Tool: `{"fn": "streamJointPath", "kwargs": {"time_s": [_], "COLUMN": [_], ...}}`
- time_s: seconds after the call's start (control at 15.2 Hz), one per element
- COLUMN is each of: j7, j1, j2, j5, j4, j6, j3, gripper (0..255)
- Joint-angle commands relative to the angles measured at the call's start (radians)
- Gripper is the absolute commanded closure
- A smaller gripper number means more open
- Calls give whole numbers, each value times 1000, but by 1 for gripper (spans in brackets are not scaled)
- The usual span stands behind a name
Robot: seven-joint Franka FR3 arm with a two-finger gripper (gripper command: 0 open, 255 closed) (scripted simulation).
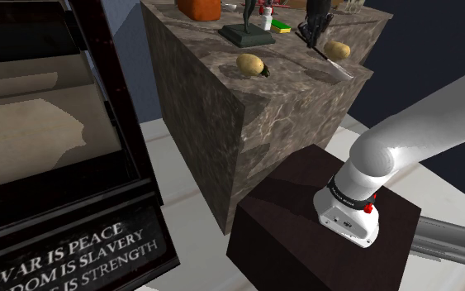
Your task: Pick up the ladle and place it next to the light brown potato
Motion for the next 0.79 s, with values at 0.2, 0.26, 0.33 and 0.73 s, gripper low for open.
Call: {"fn": "streamJointPath", "kwargs": {"time_s": [0.2,0.26,0.33,0.73], "j7": [17,20,23,23], "j1": [-3,-4,-4,-4], "j2": [1,2,3,3], "j5": [-9,-11,-12,-12], "j4": [-67,-79,-88,-88], "j6": [66,79,89,89], "j3": [-7,-8,-9,-9], "gripper": [255,255,255,255]}}
